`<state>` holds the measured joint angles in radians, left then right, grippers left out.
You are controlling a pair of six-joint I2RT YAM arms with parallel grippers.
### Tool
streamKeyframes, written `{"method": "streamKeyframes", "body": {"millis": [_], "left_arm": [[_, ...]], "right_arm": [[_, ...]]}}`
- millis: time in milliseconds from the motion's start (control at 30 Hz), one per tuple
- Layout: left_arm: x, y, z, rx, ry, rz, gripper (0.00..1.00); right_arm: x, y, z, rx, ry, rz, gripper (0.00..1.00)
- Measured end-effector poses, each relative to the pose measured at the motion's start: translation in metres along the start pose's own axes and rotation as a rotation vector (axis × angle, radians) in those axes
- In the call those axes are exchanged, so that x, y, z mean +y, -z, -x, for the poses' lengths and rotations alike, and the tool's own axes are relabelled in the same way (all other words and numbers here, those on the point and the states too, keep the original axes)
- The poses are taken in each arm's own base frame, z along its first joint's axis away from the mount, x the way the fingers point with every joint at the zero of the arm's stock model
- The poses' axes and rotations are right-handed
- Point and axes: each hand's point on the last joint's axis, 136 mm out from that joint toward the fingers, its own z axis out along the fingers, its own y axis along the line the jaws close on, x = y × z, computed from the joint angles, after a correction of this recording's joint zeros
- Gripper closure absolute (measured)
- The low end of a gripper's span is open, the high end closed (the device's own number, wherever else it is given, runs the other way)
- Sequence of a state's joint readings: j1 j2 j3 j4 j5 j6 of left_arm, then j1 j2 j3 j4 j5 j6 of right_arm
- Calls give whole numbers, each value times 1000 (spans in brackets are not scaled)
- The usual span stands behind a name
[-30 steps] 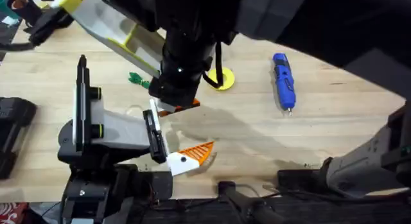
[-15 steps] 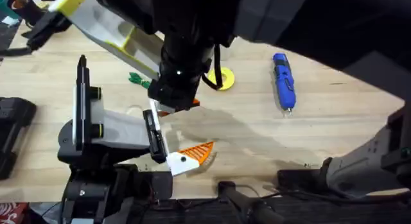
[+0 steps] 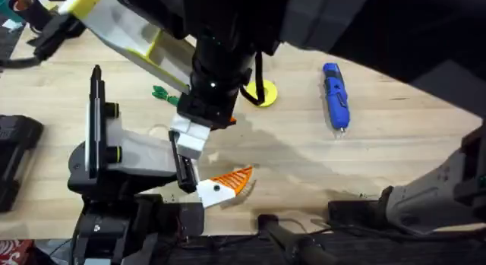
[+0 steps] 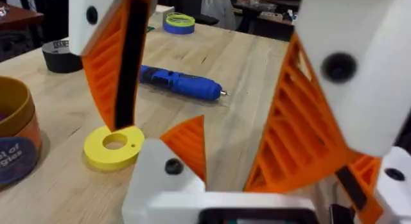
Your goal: Pick up the gripper from the table and insert it into the empty holder that is missing its gripper. Then pick up a screw, insert it into the mounting hole, and use the screwdriver to tighten it. Finally, clean up the table by picking up the vegetable and placing it into the bucket.
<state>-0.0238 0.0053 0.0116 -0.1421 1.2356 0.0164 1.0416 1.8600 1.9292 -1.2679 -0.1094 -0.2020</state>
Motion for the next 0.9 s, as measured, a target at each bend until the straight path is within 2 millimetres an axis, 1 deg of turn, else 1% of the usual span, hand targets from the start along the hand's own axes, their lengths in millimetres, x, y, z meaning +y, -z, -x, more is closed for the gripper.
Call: {"method": "streamKeyframes", "body": {"millis": [133,333,500,600,667,800,900], "left_arm": [[0,0,0,0,-5,0,15],[0,0,0,0,-6,-2,15],[0,0,0,0,-6,-2,15],[0,0,0,0,-6,-2,15],[0,0,0,0,-6,-2,15],[0,0,0,0,-6,-2,15],[0,0,0,0,-6,-2,15]], "right_arm": [[1,6,1,-22,-5,-3,3],[-1,30,2,-85,-17,-12,4],[-11,54,-6,-128,-50,-33,4],[-18,63,-16,-145,-73,-47,3],[-23,65,-24,-153,-90,-55,4],[-34,61,-38,-188,-119,-78,4],[-40,60,-53,-203,-145,-93,4]]}}
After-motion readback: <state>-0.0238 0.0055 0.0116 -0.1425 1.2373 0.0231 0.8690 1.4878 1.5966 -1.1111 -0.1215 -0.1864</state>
